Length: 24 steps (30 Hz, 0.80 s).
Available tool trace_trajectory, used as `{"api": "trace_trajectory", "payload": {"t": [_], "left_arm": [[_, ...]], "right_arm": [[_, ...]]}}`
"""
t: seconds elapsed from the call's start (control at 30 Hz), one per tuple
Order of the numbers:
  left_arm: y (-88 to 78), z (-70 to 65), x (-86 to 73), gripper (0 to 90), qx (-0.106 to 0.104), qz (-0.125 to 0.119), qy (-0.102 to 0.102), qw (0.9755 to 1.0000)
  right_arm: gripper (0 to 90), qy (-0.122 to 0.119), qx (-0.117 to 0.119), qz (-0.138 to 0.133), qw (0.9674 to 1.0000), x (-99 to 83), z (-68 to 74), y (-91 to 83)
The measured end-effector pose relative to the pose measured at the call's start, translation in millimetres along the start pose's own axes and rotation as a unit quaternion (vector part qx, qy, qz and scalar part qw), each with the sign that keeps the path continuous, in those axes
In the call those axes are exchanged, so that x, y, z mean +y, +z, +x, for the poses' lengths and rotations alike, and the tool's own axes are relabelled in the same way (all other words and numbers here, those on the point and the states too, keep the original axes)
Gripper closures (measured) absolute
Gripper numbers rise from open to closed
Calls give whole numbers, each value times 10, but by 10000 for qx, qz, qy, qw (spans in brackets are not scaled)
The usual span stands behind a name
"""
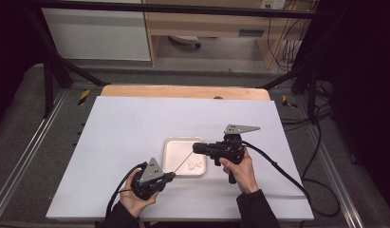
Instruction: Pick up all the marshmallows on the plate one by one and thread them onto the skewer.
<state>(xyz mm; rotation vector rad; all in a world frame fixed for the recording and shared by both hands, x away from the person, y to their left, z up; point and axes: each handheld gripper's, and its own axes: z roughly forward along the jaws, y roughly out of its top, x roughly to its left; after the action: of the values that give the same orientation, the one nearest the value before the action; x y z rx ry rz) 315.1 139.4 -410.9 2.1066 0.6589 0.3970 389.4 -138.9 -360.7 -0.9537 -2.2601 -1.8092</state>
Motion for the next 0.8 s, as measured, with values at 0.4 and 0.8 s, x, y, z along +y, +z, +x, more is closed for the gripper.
{"api": "trace_trajectory", "payload": {"t": [0.4, 0.8], "left_arm": [[-19, -12, 12, 896, 66, 66, -18, 10000], [-2, -31, 20, 895, 34, 42, -38, 10000]], "right_arm": [[828, -17, -28, 9, 10000, -39, 11, 39], [829, -72, 34, -9, 10000, -60, 41, 46]]}}
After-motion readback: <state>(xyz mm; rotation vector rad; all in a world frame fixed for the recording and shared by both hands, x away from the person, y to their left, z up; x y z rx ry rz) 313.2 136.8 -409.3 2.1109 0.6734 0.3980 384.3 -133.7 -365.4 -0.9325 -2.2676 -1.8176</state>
